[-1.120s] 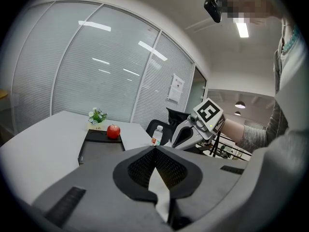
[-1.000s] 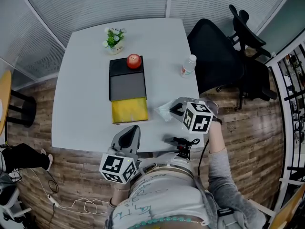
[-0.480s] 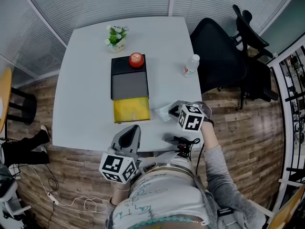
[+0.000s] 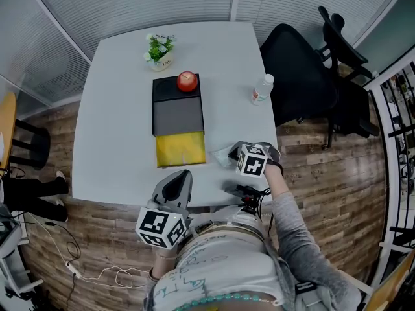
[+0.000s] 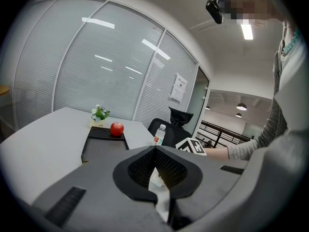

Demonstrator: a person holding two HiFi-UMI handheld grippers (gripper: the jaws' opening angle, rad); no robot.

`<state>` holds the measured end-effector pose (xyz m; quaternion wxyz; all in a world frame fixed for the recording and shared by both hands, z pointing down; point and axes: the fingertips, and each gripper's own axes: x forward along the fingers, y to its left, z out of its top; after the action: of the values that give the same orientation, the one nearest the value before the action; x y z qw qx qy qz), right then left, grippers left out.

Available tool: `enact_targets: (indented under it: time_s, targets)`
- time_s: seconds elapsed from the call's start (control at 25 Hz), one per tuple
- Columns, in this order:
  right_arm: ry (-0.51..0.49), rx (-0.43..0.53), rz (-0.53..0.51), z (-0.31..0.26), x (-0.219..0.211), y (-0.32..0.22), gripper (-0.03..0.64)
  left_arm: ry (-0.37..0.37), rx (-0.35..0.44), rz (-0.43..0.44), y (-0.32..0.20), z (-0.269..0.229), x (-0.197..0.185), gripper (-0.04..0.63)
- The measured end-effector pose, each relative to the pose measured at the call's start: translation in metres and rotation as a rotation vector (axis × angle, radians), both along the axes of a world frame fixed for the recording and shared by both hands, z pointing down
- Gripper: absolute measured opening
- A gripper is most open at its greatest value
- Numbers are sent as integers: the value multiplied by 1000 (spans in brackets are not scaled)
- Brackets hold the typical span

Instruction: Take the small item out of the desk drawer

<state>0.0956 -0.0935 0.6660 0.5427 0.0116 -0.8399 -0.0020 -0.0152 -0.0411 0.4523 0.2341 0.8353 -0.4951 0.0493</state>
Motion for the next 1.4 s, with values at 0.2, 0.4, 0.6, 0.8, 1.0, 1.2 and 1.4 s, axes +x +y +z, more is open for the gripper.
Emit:
enact_targets:
  time_s: [0.2, 0.4, 0.6, 0.8, 1.0, 1.2, 1.4]
  targets:
    - [26, -24, 4, 20, -2, 3, 5, 0, -2, 6, 0, 1, -2, -3]
    - [63, -7, 19, 30, -2, 0, 5, 1, -6, 9, 0, 2, -3, -3]
    - [92, 9, 25, 46, 0, -1, 9, 0, -7, 10, 0, 3, -7, -3]
    - [96, 13, 56, 50, -1, -2, 9, 3, -10, 12, 0, 5, -10, -3]
    - [103, 10, 85, 51, -3, -3, 5, 9, -13, 27, 0, 6, -9, -3]
    - [113, 2, 101, 51, -4, -5, 5, 14, -12, 40, -2, 7, -7, -3]
    - [115, -3, 103, 52, -3, -5, 4, 18, -12, 46, -3, 8, -7, -3]
